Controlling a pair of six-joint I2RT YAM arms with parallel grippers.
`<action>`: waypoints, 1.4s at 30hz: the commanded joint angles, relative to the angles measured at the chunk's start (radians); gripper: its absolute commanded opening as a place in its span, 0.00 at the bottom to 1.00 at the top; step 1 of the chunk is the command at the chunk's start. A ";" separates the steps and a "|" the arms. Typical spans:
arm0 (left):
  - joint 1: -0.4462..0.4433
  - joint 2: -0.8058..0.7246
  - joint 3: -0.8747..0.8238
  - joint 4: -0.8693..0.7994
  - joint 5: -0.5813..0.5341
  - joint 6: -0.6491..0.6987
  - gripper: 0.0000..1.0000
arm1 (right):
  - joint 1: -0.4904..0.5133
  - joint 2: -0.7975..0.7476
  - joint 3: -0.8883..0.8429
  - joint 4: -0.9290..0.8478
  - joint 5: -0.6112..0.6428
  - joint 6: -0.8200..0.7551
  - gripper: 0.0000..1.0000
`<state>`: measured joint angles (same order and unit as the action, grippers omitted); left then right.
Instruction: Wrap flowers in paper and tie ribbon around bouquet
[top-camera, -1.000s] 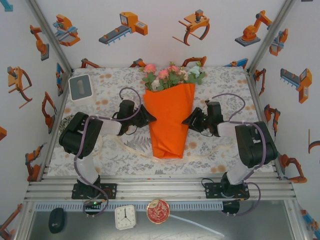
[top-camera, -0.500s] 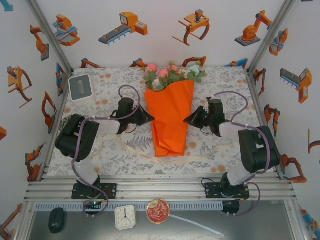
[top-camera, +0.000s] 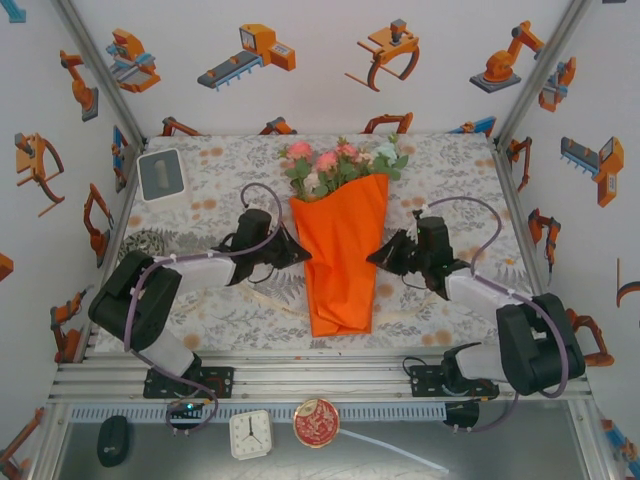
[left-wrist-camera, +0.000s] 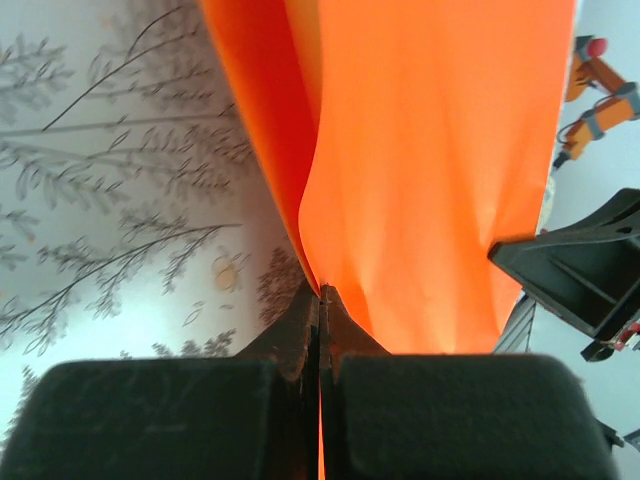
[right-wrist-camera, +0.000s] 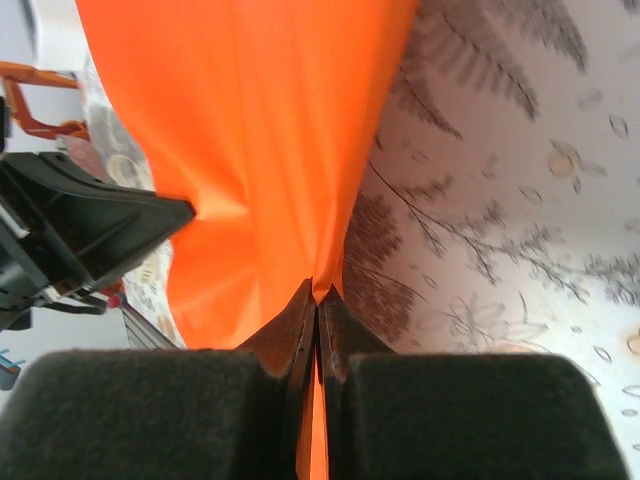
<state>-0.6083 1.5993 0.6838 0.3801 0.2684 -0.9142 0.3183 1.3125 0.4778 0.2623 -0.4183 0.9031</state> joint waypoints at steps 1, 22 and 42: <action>-0.003 0.011 -0.006 0.000 -0.042 -0.007 0.01 | 0.010 0.029 -0.040 0.056 0.043 0.028 0.07; 0.000 -0.155 -0.036 -0.174 -0.242 0.103 0.65 | 0.001 -0.223 0.041 -0.305 0.282 -0.077 0.65; 0.297 -0.602 -0.144 -0.613 -0.644 0.197 0.71 | -0.496 -0.295 0.080 -0.616 0.519 -0.247 0.71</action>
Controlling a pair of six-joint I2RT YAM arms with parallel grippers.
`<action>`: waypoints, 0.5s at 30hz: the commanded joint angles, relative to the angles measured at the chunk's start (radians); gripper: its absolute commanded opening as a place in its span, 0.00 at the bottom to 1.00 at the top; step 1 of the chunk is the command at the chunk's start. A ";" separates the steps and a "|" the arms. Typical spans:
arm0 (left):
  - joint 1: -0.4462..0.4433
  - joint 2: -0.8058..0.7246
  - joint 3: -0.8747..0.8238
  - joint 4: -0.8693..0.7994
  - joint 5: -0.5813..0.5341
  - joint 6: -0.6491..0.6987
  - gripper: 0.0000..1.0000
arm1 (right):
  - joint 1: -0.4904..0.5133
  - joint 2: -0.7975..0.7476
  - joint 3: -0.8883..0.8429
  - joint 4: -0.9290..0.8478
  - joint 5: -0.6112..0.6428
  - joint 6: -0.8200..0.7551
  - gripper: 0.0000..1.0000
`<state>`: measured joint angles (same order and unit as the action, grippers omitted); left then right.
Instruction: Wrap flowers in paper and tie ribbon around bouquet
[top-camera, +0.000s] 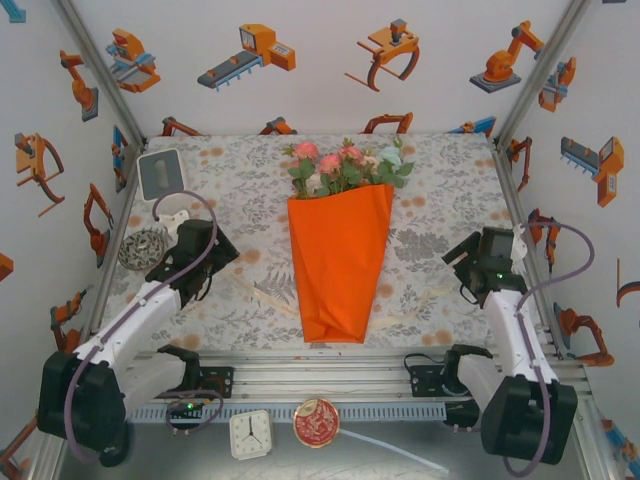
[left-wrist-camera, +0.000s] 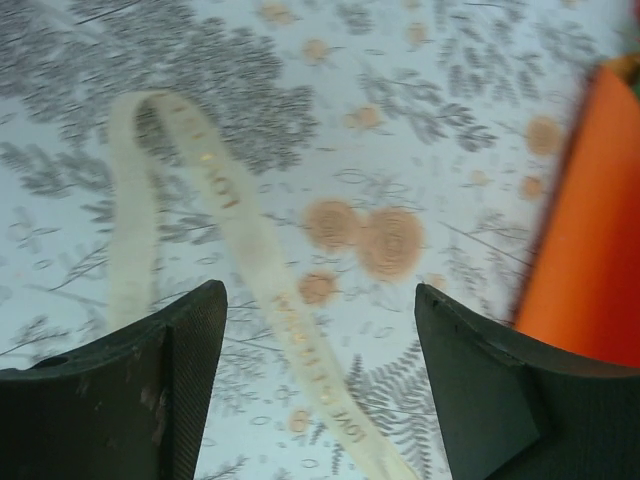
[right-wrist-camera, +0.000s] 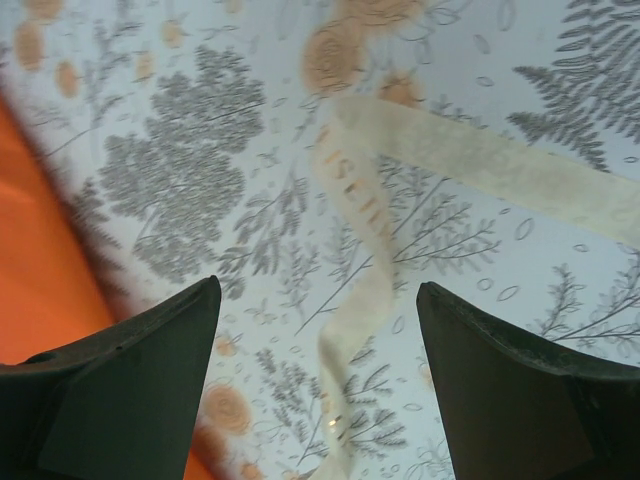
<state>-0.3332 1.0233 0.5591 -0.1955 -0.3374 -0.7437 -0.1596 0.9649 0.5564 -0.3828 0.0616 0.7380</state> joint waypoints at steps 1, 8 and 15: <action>0.026 -0.026 -0.023 -0.033 -0.043 0.030 0.72 | -0.018 0.087 0.000 0.067 0.033 -0.106 0.71; 0.042 0.036 -0.039 -0.006 -0.057 0.022 0.76 | -0.034 0.294 0.035 0.211 -0.035 -0.140 0.47; 0.073 0.098 -0.014 -0.012 -0.110 -0.021 0.83 | -0.056 0.289 0.025 0.296 -0.010 -0.060 0.00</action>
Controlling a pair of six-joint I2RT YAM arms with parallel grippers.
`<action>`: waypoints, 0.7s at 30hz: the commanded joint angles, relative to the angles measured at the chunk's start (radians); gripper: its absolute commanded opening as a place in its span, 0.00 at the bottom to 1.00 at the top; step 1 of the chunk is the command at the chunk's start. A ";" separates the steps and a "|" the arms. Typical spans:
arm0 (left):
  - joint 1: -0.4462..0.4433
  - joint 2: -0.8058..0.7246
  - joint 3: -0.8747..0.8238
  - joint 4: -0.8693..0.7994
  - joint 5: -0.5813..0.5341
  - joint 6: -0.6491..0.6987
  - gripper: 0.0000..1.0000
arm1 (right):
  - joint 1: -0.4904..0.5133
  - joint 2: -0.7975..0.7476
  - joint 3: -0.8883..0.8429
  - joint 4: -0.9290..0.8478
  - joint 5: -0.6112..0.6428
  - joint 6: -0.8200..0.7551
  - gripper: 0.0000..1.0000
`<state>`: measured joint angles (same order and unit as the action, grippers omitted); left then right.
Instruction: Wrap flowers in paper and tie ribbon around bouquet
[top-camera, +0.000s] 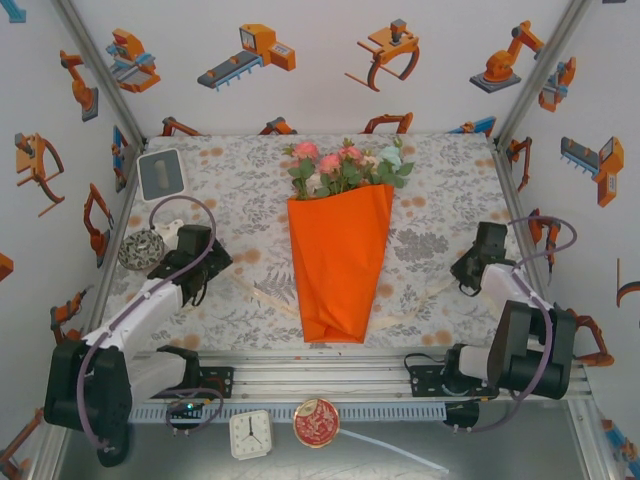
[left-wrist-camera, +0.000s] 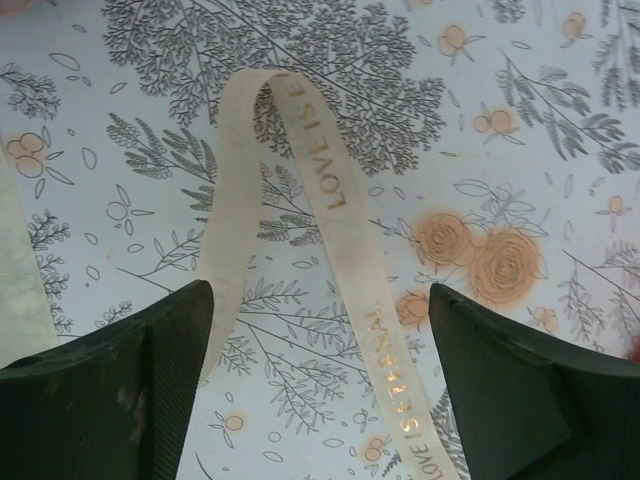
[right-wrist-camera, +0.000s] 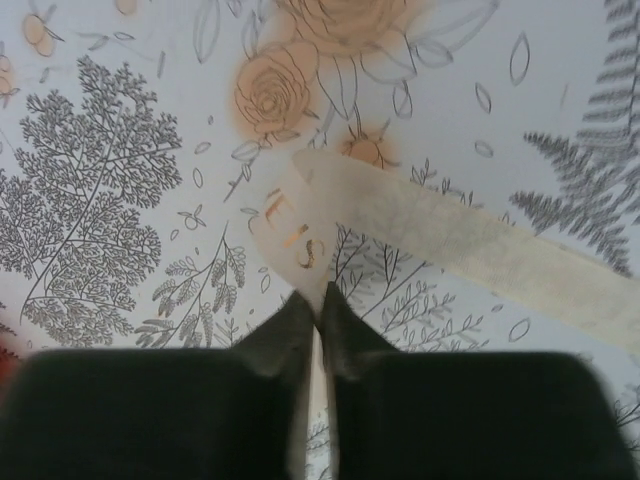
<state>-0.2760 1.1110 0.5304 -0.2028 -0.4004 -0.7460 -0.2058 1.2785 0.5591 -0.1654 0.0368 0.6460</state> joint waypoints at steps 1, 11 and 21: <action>0.024 0.016 0.017 0.004 -0.050 -0.021 0.84 | -0.010 -0.032 0.027 0.087 0.015 0.038 0.00; 0.194 0.259 0.124 0.163 0.092 -0.015 0.85 | -0.011 0.023 0.181 0.219 -0.182 0.137 0.00; 0.193 0.394 0.211 0.124 0.272 0.067 0.67 | -0.011 0.048 0.184 0.270 -0.276 0.188 0.00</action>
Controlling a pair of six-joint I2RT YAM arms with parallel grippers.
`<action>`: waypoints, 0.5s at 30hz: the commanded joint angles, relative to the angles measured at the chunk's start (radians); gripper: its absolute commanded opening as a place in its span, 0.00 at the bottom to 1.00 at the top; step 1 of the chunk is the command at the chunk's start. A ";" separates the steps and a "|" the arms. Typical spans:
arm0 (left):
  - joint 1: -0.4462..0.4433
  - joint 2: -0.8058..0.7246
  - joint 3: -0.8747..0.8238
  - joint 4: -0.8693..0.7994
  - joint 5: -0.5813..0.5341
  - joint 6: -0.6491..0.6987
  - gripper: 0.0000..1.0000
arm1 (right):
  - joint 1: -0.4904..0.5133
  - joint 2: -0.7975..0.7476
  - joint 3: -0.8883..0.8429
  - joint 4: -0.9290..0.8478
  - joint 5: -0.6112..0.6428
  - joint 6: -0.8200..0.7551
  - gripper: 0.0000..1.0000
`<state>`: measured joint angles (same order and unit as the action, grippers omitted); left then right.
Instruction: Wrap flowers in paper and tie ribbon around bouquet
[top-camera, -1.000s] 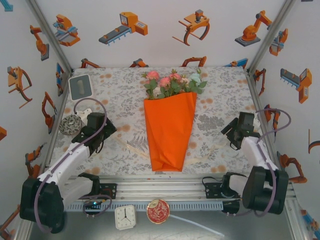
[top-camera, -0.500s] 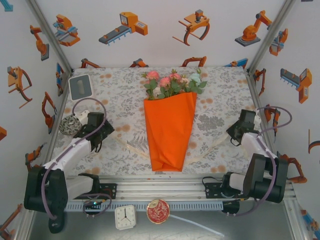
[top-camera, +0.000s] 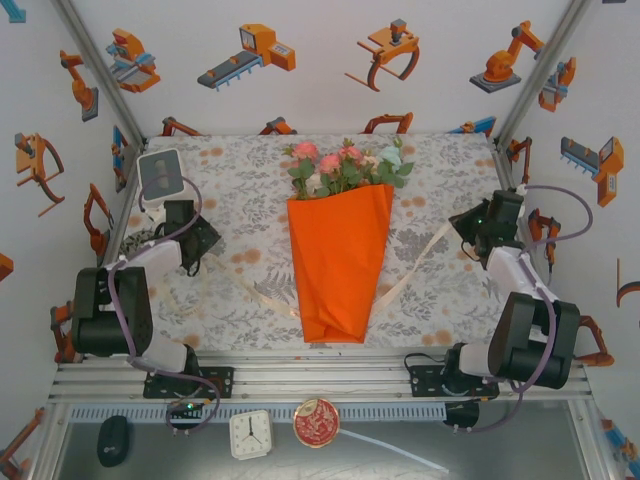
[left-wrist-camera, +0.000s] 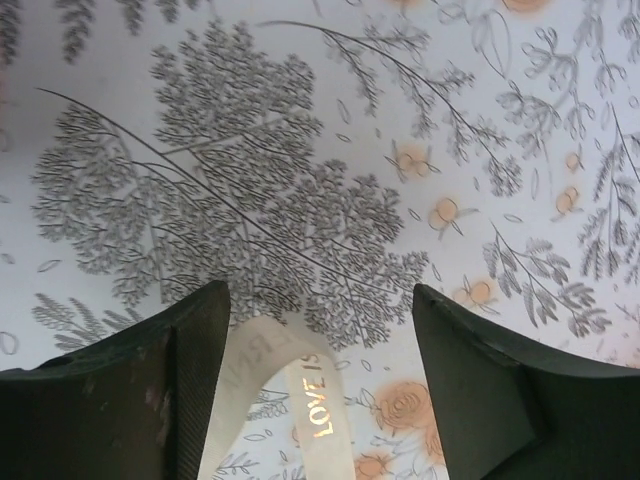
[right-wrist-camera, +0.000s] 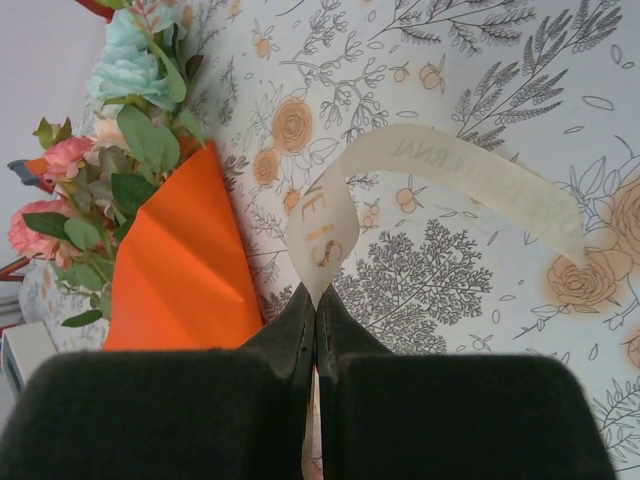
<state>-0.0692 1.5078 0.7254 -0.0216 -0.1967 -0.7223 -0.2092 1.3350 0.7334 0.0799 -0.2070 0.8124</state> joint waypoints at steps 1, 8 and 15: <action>-0.025 -0.011 0.020 -0.093 0.031 0.056 0.66 | -0.007 -0.013 0.006 0.023 -0.032 0.023 0.00; -0.078 0.024 0.053 -0.177 -0.140 0.132 0.56 | -0.007 -0.006 0.001 0.032 -0.024 0.022 0.00; -0.109 0.048 0.100 -0.220 -0.131 0.146 0.10 | -0.007 -0.003 0.011 0.020 -0.032 0.030 0.00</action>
<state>-0.1764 1.5574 0.8047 -0.1978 -0.3206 -0.5961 -0.2092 1.3331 0.7334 0.0872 -0.2287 0.8310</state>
